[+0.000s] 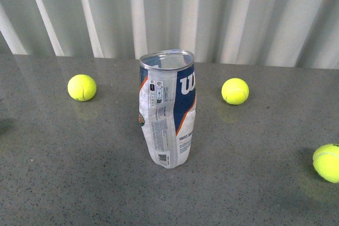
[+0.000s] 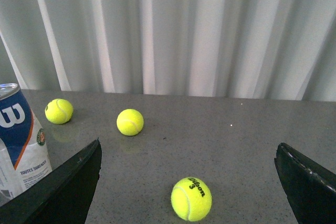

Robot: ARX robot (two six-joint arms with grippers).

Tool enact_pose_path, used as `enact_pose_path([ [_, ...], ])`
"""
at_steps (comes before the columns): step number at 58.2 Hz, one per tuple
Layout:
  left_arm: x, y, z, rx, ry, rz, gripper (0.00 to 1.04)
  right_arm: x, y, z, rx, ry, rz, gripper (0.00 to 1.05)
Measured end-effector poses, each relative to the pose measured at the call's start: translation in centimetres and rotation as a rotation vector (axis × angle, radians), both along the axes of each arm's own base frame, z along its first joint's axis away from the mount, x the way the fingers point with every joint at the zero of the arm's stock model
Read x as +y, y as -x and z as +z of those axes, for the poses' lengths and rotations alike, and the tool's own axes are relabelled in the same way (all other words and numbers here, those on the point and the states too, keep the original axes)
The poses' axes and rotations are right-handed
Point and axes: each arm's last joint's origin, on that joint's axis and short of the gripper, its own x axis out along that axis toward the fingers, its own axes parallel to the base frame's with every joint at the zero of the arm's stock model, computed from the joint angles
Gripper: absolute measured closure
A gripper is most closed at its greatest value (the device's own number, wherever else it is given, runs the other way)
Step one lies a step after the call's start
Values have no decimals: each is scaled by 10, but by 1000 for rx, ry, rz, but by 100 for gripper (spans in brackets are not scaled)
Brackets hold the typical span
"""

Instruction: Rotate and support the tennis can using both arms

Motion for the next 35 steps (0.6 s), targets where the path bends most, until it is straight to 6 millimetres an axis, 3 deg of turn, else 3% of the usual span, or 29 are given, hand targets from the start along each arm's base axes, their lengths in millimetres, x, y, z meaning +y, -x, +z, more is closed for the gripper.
enact_pose_path([
  [17,-30,33,-22,0,28,-14,101,0,0,0,0,0,-2,7],
  [35,-44,57,-35,2,33,-17,101,0,0,0,0,0,-2,7],
])
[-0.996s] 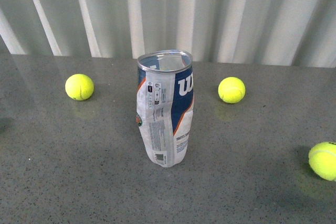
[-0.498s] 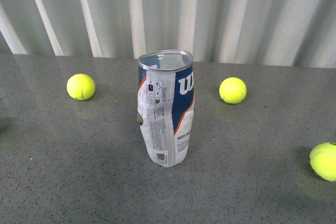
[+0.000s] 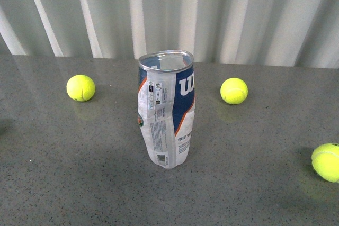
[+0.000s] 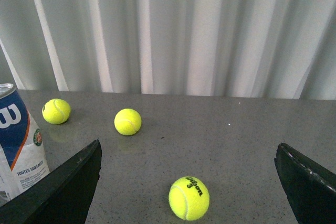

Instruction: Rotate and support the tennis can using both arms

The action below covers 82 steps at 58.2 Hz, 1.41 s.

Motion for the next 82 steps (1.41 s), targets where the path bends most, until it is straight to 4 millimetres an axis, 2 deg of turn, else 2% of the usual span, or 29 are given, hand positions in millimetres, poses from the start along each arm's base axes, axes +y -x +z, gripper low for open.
enact_pose_path([
  [11,-12,12,-8,-14,2,-5,101,0,0,0,0,0,-1,7],
  [41,-12,29,-3,-39,2,-3,101,0,0,0,0,0,0,7],
  [69,-12,39,-4,-35,2,-3,101,0,0,0,0,0,0,7],
  [74,-12,49,-8,-12,2,-3,101,0,0,0,0,0,-1,7],
  [82,-12,50,-7,-30,2,-3,101,0,0,0,0,0,-1,7],
])
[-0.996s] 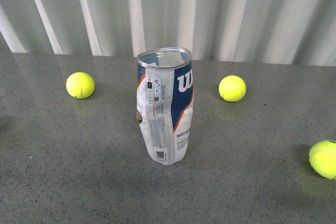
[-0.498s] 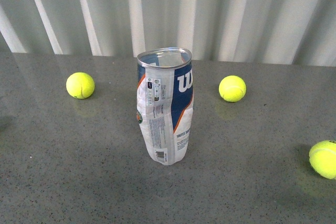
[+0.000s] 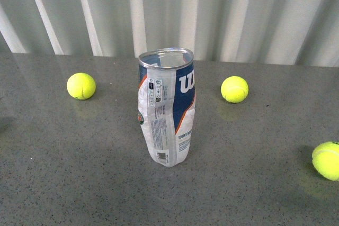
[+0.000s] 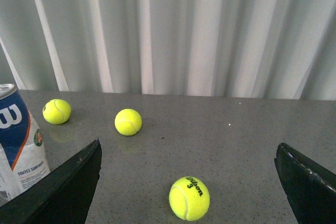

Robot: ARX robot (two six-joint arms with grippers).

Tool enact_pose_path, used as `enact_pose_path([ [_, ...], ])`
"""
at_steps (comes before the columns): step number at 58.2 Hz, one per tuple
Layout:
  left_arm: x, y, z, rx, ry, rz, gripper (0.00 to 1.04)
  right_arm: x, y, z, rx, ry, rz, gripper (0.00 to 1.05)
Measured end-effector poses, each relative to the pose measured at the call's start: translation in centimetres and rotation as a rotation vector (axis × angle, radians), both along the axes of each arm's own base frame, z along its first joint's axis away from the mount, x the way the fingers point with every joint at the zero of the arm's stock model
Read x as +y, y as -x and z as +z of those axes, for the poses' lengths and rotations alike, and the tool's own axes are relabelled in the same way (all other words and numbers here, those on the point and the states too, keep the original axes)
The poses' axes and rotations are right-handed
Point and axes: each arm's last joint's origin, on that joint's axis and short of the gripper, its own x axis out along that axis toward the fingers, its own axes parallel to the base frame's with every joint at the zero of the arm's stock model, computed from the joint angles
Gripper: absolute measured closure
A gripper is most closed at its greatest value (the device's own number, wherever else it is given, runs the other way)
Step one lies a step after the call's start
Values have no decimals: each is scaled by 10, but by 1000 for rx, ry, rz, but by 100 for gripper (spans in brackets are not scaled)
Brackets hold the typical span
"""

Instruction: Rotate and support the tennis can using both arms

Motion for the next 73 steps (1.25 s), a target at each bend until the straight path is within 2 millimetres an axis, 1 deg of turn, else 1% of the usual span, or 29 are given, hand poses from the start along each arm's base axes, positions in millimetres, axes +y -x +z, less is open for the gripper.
enact_pose_path([
  [6,0,0,0,0,0,0,101,0,0,0,0,0,0,7],
  [8,0,0,0,0,0,0,99,0,0,0,0,0,0,7],
  [38,0,0,0,1,0,0,8,0,0,0,0,0,0,7],
  [40,0,0,0,1,0,0,5,0,0,0,0,0,0,7],
  [44,0,0,0,1,0,0,8,0,0,0,0,0,0,7],
  [73,0,0,0,1,0,0,7,0,0,0,0,0,0,7],
])
